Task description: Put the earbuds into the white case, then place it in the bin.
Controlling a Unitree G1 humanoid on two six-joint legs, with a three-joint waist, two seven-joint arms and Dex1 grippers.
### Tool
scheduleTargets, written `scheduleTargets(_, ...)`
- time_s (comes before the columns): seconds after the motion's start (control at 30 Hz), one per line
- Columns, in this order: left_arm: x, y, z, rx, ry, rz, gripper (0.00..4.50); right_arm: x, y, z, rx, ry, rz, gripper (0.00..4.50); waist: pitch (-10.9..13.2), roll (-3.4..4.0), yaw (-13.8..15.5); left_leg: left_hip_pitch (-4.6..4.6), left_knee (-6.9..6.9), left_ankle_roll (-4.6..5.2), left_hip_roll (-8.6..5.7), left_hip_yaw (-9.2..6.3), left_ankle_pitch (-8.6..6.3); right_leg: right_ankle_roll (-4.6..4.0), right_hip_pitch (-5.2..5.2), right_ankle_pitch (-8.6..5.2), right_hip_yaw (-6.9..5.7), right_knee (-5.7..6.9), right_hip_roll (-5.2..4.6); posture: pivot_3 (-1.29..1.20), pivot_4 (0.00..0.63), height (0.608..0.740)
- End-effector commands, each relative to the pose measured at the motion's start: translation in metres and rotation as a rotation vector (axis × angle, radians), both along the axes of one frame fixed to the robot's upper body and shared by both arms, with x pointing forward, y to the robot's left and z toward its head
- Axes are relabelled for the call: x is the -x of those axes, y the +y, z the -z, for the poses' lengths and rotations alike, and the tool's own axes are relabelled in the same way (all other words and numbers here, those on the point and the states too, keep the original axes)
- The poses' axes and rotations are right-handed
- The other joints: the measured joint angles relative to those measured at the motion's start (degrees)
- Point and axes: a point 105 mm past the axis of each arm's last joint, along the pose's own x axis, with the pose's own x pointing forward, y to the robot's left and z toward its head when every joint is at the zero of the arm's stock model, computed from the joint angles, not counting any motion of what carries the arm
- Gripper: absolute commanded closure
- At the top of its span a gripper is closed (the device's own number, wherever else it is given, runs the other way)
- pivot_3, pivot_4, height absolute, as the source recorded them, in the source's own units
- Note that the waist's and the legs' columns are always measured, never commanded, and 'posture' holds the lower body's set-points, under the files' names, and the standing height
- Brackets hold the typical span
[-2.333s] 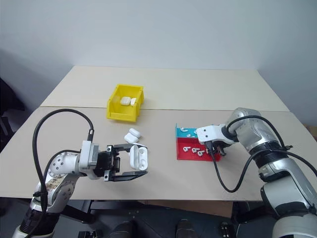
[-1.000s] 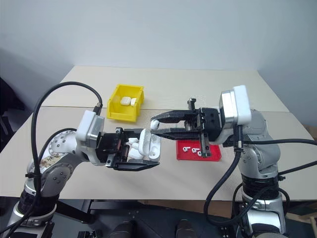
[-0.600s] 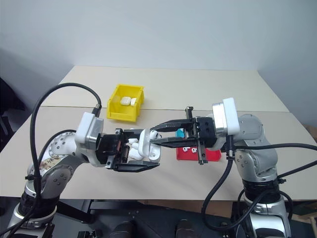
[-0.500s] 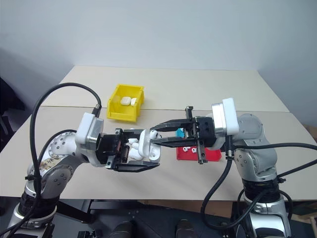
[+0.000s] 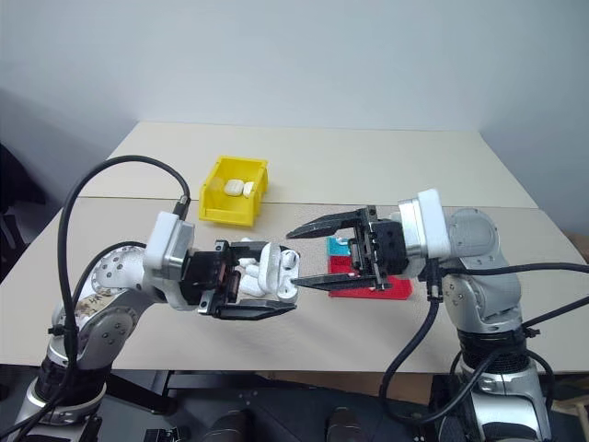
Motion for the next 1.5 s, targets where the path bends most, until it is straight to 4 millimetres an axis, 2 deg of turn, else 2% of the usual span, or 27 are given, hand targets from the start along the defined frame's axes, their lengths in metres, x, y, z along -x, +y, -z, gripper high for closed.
scheduleTargets(0.03, -0.006, 0.011, 0.013, -0.061, -0.055, -0.061, 1.68, -0.021, -0.016, -0.017, 0.068, 0.002, 0.137, 1.64, 0.0, 0.01, -0.12, 0.0, -0.01, 0.0, 0.01, 0.0, 0.0, -0.01, 0.0, 0.0, -0.01, 0.0, 0.0, 0.0, 0.15, 0.74)
scheduleTargets(0.1, -0.012, 0.02, 0.024, -0.104, -0.063, -0.116, 1.68, -0.05, -0.027, -0.012, 0.217, 0.019, 0.311, 1.64, 0.01, 0.01, -0.21, 0.01, -0.03, -0.06, 0.01, 0.01, -0.04, -0.04, -0.07, 0.01, 0.0, 0.0, 0.0, 0.0, 0.15, 0.74)
scheduleTargets(0.2, -0.012, 0.024, 0.031, -0.113, -0.051, -0.146, 1.68, -0.079, -0.043, 0.001, 0.442, 0.053, 0.46, 1.64, 0.01, 0.01, -0.18, -0.02, -0.04, -0.32, 0.02, 0.03, -0.2, -0.11, -0.19, 0.02, 0.0, -0.01, -0.01, 0.0, 0.15, 0.74)
scheduleTargets(0.27, -0.01, 0.023, 0.033, -0.109, -0.052, -0.146, 1.68, -0.09, -0.049, 0.007, 0.536, 0.069, 0.483, 1.64, 0.01, 0.01, -0.15, -0.16, -0.05, -0.33, 0.02, 0.06, -0.21, -0.12, -0.32, 0.02, 0.01, -0.03, -0.02, 0.0, 0.15, 0.74)
scheduleTargets(0.37, -0.007, 0.021, 0.035, -0.109, -0.055, -0.146, 1.68, -0.111, -0.062, 0.023, 0.691, -0.009, 0.535, 1.64, 0.01, 0.01, -0.05, -0.37, -0.11, -0.29, 0.02, 0.1, -0.18, -0.12, -0.54, 0.02, 0.02, 0.0, -0.02, 0.0, 0.15, 0.74)
scheduleTargets(0.4, -0.007, 0.021, 0.035, -0.109, -0.057, -0.147, 1.68, -0.115, -0.067, 0.028, 0.728, -0.031, 0.535, 1.64, 0.01, 0.01, 0.0, -0.43, -0.13, 0.07, 0.02, 0.09, 0.05, -0.13, -0.6, 0.01, 0.01, 0.01, -0.01, 0.0, 0.15, 0.74)
scheduleTargets(0.57, -0.003, 0.017, 0.034, -0.098, -0.065, -0.152, 1.68, -0.137, -0.091, 0.05, 0.922, -0.116, 0.56, 1.64, 0.03, 0.04, 0.01, -0.58, -0.18, 0.11, 0.02, 0.1, 0.07, -0.1, -0.7, -0.01, 0.02, -0.01, 0.01, 0.0, 0.15, 0.74)
scheduleTargets(0.77, 0.006, 0.013, 0.037, -0.076, -0.049, -0.168, 1.68, -0.16, -0.109, 0.076, 1.096, -0.137, 0.652, 1.64, 0.03, 0.05, -0.42, -0.51, -0.18, 0.09, 0.04, 0.09, 0.09, -0.1, -0.68, 0.0, 0.03, 0.06, 0.05, 0.0, 0.15, 0.74)
scheduleTargets(0.93, 0.009, 0.012, 0.038, -0.068, -0.033, -0.185, 1.68, -0.17, -0.109, 0.078, 1.092, -0.082, 0.722, 1.64, 0.07, 0.11, -0.6, -0.48, -0.15, 0.06, 0.03, 0.08, 0.12, -0.16, -0.68, 0.04, 0.03, 0.15, 0.05, 0.0, 0.15, 0.74)
scheduleTargets(1.1, 0.007, 0.013, 0.038, -0.078, -0.032, -0.196, 1.68, -0.173, -0.103, 0.054, 1.028, -0.037, 0.754, 1.64, 0.2, 0.33, -1.09, -0.47, -0.14, 0.05, 0.03, 0.06, 0.13, -0.16, -0.68, 0.05, 0.04, 0.22, 0.07, 0.0, 0.15, 0.74)
scheduleTargets(1.2, 0.007, 0.014, 0.036, -0.074, -0.031, -0.199, 1.68, -0.173, -0.099, 0.047, 1.018, -0.007, 0.749, 1.64, 0.21, 0.34, -1.27, -0.45, -0.17, 0.05, 0.06, 0.02, 0.13, -0.17, -0.68, 0.04, 0.03, 0.22, 0.11, 0.0, 0.15, 0.74)
scheduleTargets(1.5, 0.004, 0.017, 0.037, -0.087, -0.032, -0.217, 1.68, -0.18, -0.086, 0.058, 1.046, 0.022, 0.781, 1.64, 0.24, 0.4, -1.46, -0.44, -0.13, 0.04, 0.09, -0.05, 0.13, -0.18, -0.67, 0.04, 0.04, 0.34, 0.2, 0.0, 0.15, 0.74)
